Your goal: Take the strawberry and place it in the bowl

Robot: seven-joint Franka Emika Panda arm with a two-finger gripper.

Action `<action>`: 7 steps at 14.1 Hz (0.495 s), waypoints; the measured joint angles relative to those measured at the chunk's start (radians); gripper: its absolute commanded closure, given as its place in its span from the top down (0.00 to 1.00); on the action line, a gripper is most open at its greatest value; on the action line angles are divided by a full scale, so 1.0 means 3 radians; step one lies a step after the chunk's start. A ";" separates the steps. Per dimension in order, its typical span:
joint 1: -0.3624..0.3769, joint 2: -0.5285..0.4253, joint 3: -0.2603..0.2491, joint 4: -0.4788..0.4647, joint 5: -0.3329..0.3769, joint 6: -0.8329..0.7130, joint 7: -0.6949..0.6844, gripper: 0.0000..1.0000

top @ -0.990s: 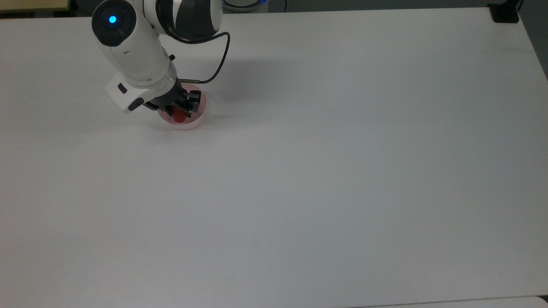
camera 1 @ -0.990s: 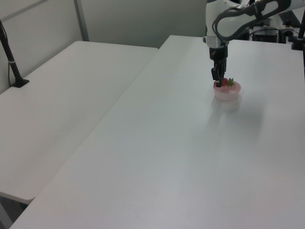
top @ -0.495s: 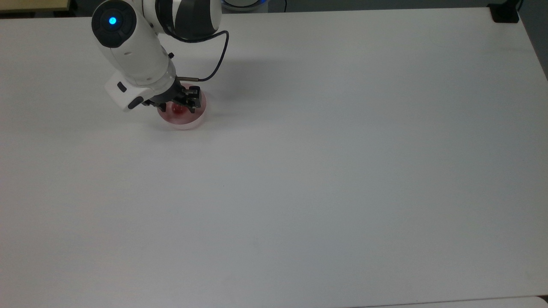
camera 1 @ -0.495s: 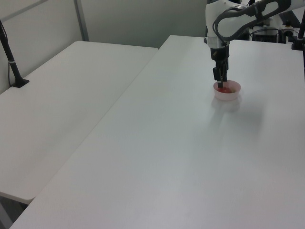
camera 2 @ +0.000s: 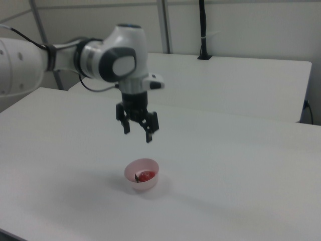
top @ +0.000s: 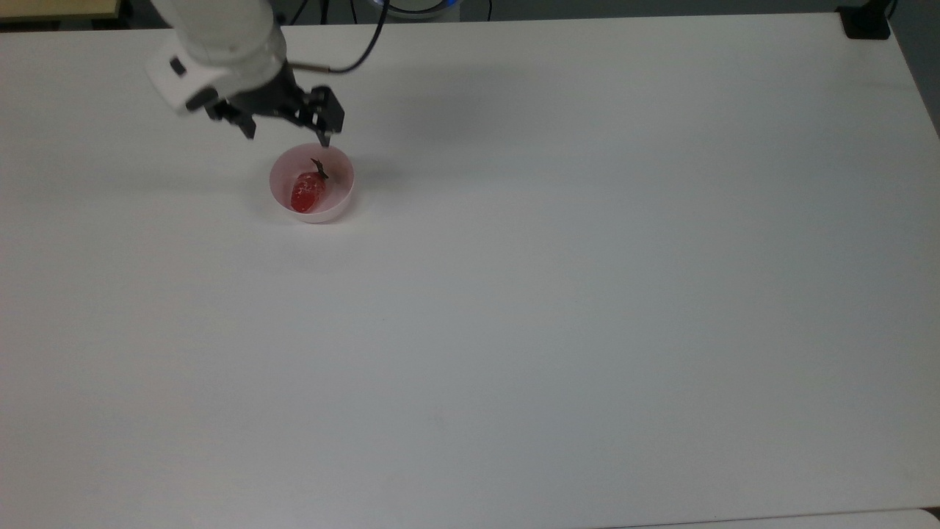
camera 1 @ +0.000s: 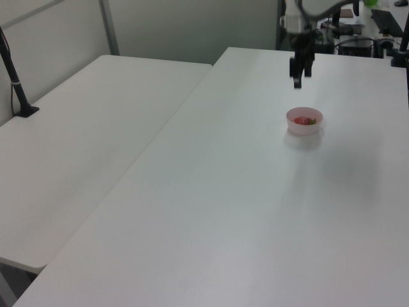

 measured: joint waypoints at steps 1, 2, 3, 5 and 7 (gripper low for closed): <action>0.0011 -0.0095 0.0003 0.0047 0.0055 -0.0090 0.0078 1.00; 0.0035 -0.0192 0.0008 0.0117 0.0105 -0.0194 0.0176 1.00; 0.0080 -0.0288 0.0011 0.0190 0.0131 -0.0293 0.0275 1.00; 0.0192 -0.0459 0.0016 0.0297 0.0142 -0.0504 0.0398 1.00; 0.0302 -0.0621 0.0017 0.0339 0.0142 -0.0713 0.0447 1.00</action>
